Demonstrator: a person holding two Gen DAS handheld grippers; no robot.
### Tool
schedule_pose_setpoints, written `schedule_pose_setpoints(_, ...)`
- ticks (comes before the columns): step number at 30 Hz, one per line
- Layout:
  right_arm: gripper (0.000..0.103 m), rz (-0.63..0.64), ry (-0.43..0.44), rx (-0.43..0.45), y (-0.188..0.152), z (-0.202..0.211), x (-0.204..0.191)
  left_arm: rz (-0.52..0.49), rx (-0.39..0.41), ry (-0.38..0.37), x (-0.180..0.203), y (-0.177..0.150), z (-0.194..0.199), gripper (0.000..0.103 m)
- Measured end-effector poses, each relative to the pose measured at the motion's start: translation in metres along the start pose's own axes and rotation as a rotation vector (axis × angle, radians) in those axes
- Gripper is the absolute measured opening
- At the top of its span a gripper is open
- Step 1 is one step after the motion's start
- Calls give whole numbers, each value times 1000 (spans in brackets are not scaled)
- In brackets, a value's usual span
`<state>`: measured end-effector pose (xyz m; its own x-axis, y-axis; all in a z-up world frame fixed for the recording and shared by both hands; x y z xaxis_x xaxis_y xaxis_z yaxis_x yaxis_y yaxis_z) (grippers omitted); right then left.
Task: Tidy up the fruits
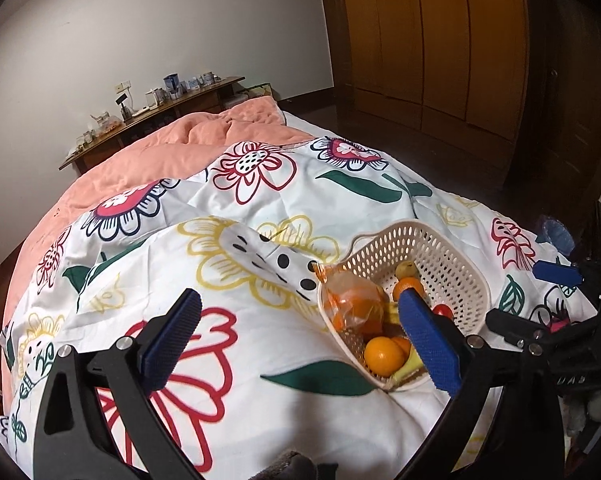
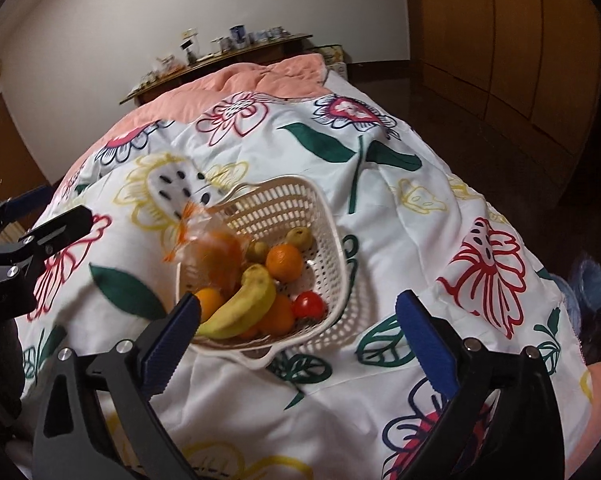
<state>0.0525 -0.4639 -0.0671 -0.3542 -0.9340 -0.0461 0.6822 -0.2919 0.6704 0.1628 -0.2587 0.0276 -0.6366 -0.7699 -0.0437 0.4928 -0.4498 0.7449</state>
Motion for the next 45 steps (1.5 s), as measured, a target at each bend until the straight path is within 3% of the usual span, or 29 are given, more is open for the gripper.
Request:
schedule_pose_setpoints(22, 98, 137, 25, -7, -38, 25, -30, -46, 37, 94, 22, -33, 45, 100)
schedule_pose_setpoints(45, 98, 173, 7, 4, -45, 30, -35, -60, 45, 148, 31, -41, 58, 100)
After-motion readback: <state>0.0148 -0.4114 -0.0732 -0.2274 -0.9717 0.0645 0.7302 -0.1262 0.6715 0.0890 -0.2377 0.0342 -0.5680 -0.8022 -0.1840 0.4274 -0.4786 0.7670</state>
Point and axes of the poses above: each gripper's, at about its wrist camera, not at the fingertips, and z roughly against the way its jaws point, x to its right, y to its top, the point moved 8 cm from there along -z, roughly the way its jaws point, and after that the axes turned 8 degrees about -y, right-handed, at the moved point
